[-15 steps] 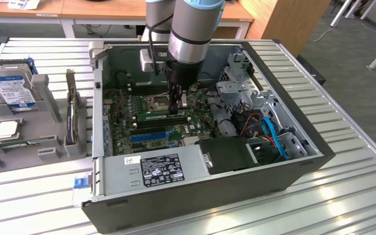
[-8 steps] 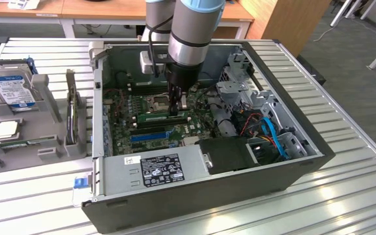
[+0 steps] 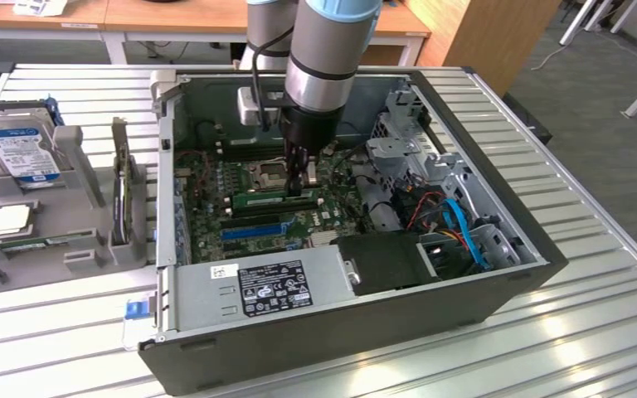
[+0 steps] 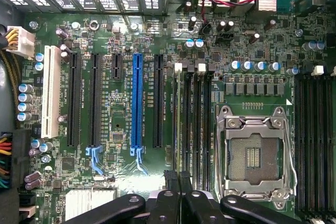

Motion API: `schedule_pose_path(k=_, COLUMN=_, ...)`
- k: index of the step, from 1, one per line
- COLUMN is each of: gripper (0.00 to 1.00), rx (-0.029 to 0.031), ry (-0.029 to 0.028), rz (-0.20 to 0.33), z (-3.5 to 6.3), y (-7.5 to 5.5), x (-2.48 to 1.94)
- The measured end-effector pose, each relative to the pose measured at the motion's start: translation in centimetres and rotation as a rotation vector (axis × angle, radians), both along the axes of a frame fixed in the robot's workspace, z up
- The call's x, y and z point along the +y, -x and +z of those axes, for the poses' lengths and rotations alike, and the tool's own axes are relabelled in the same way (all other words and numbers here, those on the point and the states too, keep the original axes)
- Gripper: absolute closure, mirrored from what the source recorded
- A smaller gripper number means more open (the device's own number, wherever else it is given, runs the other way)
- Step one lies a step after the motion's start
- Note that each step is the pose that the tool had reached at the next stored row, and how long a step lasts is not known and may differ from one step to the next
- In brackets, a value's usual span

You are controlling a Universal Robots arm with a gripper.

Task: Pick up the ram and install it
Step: 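Insert the ram into the slot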

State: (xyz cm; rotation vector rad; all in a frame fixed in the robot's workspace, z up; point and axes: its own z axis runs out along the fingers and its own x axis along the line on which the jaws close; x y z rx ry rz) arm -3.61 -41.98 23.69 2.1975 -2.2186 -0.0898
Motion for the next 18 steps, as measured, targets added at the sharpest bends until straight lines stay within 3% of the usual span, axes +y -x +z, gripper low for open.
schedule_pose_path(k=18, gripper=0.88, rx=-0.0001, ry=-0.0001, rz=0.0, z=-0.45, y=0.02, x=0.08)
